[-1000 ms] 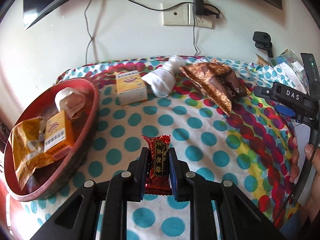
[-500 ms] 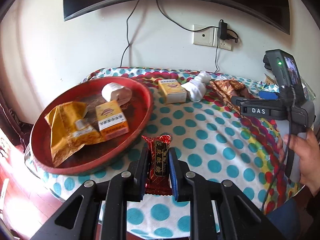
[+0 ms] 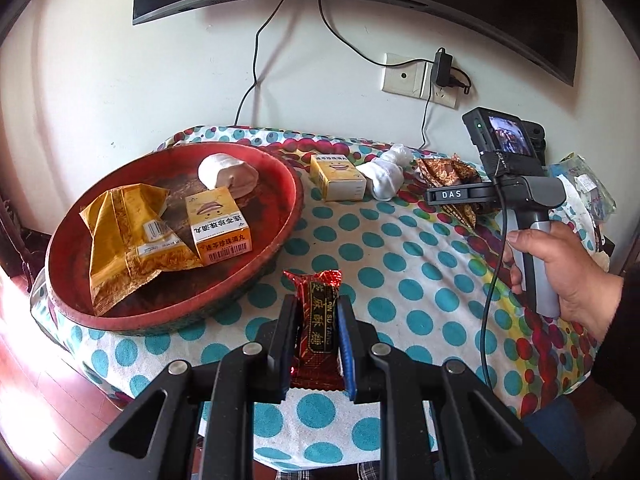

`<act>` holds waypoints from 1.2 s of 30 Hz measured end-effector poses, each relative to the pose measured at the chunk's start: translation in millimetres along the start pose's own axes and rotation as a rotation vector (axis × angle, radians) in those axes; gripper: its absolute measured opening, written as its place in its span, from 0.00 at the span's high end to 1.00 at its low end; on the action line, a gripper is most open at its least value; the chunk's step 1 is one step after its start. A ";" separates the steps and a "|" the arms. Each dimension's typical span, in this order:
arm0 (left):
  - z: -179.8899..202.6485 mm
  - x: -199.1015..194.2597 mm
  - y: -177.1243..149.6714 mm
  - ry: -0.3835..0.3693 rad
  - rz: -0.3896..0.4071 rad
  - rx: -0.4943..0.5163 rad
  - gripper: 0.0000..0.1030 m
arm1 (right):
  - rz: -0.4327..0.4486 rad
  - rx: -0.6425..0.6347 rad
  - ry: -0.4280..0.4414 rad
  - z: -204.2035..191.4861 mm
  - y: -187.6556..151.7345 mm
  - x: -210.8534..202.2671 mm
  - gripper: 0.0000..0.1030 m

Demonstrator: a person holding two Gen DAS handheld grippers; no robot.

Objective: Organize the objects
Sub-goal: 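Hold the red candy with the left gripper while the right gripper grasps the brown chocolate bag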

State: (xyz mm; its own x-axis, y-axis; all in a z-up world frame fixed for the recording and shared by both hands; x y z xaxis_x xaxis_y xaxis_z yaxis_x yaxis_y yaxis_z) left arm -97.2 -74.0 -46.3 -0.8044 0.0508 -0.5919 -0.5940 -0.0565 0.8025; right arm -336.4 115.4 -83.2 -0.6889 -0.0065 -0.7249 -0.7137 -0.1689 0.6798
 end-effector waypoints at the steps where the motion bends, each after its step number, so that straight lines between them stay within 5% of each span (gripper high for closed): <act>1: -0.3 0.8 -0.5 0.001 -0.001 -0.002 0.81 | -0.009 -0.007 -0.013 -0.1 -0.4 4.6 0.00; 5: -0.6 5.2 -3.4 0.010 -0.013 -0.002 0.81 | 0.010 0.007 -0.002 3.8 0.7 9.1 0.03; 6: -0.7 6.1 -3.7 0.012 -0.015 -0.003 0.81 | 0.025 0.013 -0.008 6.2 0.5 7.0 0.16; 10: 1.0 6.0 -2.6 0.021 -0.011 0.000 0.81 | 0.077 0.044 0.028 14.9 -3.7 -4.0 0.28; 24: -22.2 3.4 22.4 0.151 0.037 0.003 0.81 | 0.168 0.233 0.049 58.5 -28.5 -43.5 0.28; 36: -117.8 6.3 52.3 0.348 0.047 -0.060 0.81 | 0.160 0.233 0.042 60.1 -28.4 -42.3 0.28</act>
State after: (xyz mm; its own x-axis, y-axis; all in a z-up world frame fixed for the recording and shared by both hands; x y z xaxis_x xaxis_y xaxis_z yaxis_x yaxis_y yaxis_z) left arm -134.1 -194.0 -17.0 -0.7787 -0.2958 -0.5533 -0.5477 -0.1096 0.8295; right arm -294.6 179.8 -65.2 -0.7930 -0.0560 -0.6067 -0.6092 0.0684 0.7900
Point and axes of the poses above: each gripper's, at about its wrist camera, not at the fingertips, and x roughly the way its jaws point, z to its right, y to its top, the point moved 3 cm from there along x, roughly the way its jaws point, and after that the axes turned 6 degrees about z, right-handed, at the moved point
